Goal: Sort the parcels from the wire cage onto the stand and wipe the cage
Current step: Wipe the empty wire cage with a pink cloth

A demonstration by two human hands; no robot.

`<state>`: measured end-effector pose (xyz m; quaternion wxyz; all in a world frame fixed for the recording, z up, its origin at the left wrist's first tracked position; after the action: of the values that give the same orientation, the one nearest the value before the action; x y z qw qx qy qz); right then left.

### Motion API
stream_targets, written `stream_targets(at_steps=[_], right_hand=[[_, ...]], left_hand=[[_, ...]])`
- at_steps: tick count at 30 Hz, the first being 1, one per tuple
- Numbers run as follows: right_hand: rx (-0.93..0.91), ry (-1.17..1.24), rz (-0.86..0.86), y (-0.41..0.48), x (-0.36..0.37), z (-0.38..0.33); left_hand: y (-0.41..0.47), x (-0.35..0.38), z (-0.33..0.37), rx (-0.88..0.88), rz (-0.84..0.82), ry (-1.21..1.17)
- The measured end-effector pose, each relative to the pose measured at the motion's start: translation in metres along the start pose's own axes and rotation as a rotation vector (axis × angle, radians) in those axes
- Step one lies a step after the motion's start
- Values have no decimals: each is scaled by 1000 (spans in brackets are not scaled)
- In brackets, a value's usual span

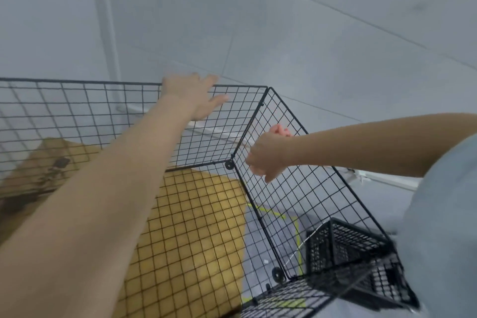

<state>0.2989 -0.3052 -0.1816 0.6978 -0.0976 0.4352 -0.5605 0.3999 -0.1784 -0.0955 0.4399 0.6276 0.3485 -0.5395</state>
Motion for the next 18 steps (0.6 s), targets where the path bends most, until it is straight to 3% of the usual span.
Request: stream_targets(at_steps=[11,16,18], right_hand=[[-235,167,-220,-108,34,-110],[-202,401,-364,-116,53,-125],[-179,592,-321,-108,43,-118]], left_hand=[[-6,1,1,-42,-72,17],[-10,0,7,-39,-85,10],[-10,0,6,-51,-87,-19]])
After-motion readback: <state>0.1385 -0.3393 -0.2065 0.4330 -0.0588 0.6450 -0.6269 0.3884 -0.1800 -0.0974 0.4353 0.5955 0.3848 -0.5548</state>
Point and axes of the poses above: each hand's wrist, its own y-axis towards the middle knuckle, its own x-axis out of the palm, z = x × y, the point moved 9 cm from there along y, towards the middle knuckle, and after that the axes turned 6 degrees about z, right-handed, at the moved point
